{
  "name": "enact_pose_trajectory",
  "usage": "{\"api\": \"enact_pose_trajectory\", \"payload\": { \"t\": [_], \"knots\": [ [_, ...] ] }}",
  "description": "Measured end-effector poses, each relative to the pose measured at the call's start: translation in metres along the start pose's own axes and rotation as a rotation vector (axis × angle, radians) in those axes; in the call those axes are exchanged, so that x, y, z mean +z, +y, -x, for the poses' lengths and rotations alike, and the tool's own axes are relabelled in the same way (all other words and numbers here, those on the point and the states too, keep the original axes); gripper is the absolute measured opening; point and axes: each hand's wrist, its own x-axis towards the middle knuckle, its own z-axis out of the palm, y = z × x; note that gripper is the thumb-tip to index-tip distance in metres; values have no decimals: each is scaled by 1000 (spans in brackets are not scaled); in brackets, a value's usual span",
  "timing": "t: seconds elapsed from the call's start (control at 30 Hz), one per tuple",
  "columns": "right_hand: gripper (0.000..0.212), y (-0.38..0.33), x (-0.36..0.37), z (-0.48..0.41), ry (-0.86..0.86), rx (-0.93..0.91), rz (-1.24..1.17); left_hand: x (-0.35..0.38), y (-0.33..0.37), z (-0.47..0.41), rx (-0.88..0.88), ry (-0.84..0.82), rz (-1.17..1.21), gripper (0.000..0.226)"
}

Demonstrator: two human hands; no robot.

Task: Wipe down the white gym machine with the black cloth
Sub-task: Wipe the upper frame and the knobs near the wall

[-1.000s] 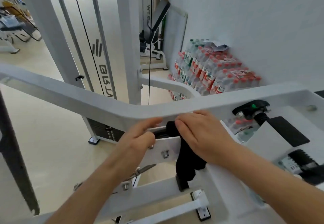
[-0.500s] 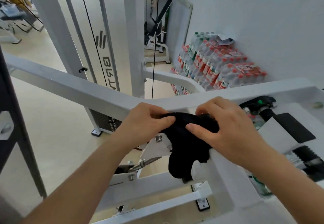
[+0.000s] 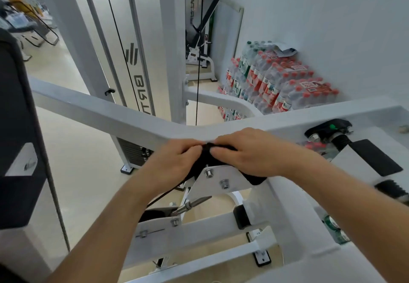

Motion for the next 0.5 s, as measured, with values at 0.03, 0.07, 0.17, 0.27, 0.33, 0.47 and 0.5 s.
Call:
{"api": "enact_pose_trajectory", "payload": {
  "t": [0.03,0.07,0.17,0.27,0.33,0.47,0.5],
  "knots": [
    [48,-3,0,-6,-41,42,12,2,-4,0,-40,-75,129,31],
    [55,-6,-2,-14,-94,85,1,3,-9,-2,-93,-125,210,36],
    [65,-10,-5,-38,-277,186,-116,6,-27,-16,-237,-228,182,48],
    [58,-8,-1,-50,-350,262,-266,9,-35,-24,-345,-295,183,55],
    [57,-7,2,-50,-313,251,-232,10,-37,-25,-367,-304,212,56],
    [54,5,-3,-21,-101,92,-99,11,-38,-14,-250,-197,319,65],
    [45,9,-6,-11,-74,60,-112,8,-37,-14,-227,-179,321,66]
  ]
}}
